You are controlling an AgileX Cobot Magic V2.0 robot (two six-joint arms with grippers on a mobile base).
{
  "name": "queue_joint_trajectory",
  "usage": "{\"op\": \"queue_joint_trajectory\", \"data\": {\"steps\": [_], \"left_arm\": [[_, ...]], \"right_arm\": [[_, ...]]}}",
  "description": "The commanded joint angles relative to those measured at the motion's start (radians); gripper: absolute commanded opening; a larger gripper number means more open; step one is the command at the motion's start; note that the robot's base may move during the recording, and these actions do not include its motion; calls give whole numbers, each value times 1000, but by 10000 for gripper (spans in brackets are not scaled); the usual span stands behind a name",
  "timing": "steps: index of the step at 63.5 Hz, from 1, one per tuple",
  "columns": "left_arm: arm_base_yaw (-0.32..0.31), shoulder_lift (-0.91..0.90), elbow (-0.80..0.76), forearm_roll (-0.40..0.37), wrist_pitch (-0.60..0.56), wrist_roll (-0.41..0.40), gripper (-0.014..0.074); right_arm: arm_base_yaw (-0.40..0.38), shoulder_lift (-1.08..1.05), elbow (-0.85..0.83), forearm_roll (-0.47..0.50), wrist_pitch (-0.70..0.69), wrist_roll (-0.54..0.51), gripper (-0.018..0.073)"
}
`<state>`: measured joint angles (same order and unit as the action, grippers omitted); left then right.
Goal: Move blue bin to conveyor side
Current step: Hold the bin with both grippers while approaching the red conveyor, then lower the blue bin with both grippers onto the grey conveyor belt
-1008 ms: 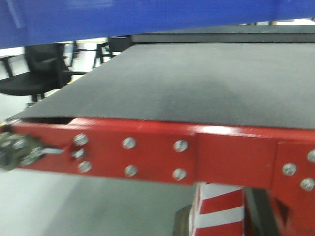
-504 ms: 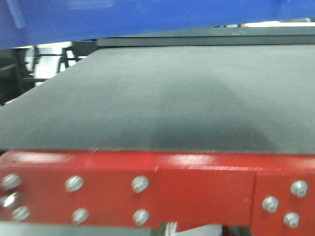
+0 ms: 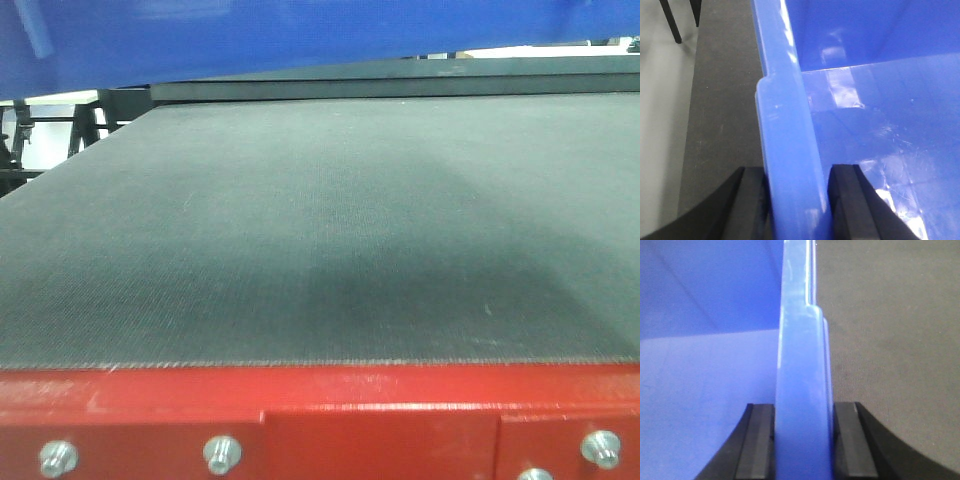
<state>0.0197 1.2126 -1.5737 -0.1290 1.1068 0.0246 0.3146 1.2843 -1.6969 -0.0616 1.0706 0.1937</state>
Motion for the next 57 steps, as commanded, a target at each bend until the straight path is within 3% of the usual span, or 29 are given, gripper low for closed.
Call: {"op": "queue_joint_trajectory", "data": {"steps": [1, 57], "left_arm": [[-4, -25, -19, -34, -86, 18, -18], [-4, -25, -19, -34, -86, 18, -18]], "right_arm": [[-1, -17, -17, -15, -120, -10, -70], [-1, -17, -17, -15, -120, -10, -70]]}}
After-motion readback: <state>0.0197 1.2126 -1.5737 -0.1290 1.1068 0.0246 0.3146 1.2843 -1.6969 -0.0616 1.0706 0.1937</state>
